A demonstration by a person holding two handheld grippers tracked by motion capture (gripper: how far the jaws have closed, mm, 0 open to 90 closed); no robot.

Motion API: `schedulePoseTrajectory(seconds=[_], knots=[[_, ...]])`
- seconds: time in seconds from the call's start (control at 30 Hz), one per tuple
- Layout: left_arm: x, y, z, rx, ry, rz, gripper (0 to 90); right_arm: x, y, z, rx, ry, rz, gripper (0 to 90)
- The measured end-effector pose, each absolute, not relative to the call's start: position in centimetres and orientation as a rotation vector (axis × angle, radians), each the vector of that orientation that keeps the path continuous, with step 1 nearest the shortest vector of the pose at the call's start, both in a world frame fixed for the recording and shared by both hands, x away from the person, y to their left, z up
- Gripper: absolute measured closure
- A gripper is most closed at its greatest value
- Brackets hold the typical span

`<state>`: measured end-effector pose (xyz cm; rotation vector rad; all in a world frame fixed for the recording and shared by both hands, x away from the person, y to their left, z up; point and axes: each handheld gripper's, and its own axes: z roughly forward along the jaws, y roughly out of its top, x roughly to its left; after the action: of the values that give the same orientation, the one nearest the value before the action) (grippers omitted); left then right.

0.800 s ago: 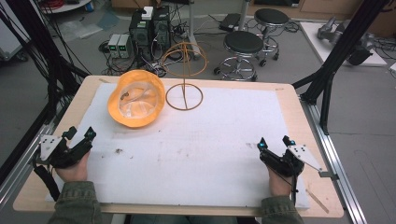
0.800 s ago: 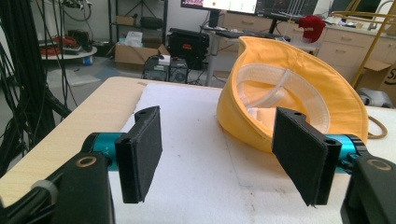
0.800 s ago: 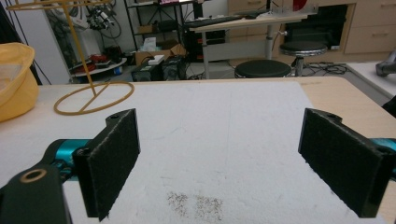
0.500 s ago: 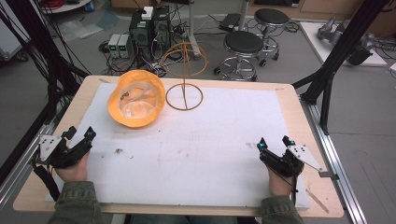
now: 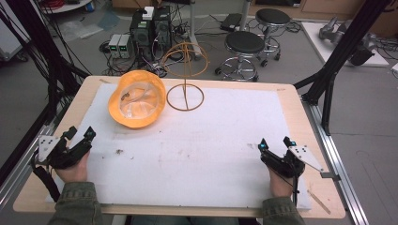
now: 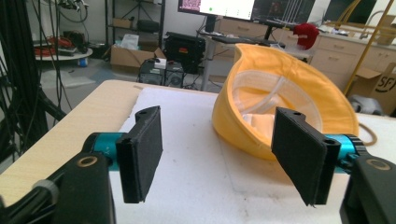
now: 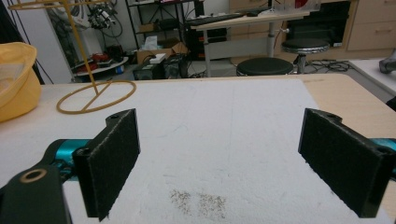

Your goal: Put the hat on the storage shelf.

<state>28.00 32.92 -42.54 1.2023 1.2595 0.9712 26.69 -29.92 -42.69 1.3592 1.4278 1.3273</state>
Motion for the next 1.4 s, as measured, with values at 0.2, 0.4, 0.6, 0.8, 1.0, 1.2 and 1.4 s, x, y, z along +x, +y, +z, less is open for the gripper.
schedulePoseTrajectory(seconds=[0.2, 0.4, 0.6, 0.8, 1.0, 1.2, 1.4], knots=[[28.4, 32.3, -40.4, 1.235, 1.198, 0.975, 36.7, 26.7, -29.9, -42.7, 1.357, 1.433, 1.329, 11.5], [29.6, 31.9, -38.5, 1.280, 1.156, 0.983, 36.4, 26.6, -29.8, -42.7, 1.357, 1.429, 1.331, 11.5], [30.9, 32.0, -37.3, 1.278, 1.159, 0.984, 36.0, 26.7, -29.9, -42.7, 1.359, 1.430, 1.328, 11.5], [31.8, 32.0, -36.9, 1.291, 1.160, 0.965, 36.0, 26.6, -29.8, -42.7, 1.365, 1.431, 1.327, 11.4], [33.5, 31.7, -36.0, 1.304, 1.163, 0.951, 32.7, 26.7, -29.8, -42.7, 1.365, 1.430, 1.326, 11.5], [34.8, 30.9, -35.0, 1.345, 1.141, 0.953, 32.7, 26.7, -29.8, -42.8, 1.361, 1.426, 1.329, 11.5], [37.0, 30.0, -34.3, 1.419, 1.163, 0.923, 31.2, 27.0, -29.7, -42.9, 1.384, 1.429, 1.330, 11.5]])
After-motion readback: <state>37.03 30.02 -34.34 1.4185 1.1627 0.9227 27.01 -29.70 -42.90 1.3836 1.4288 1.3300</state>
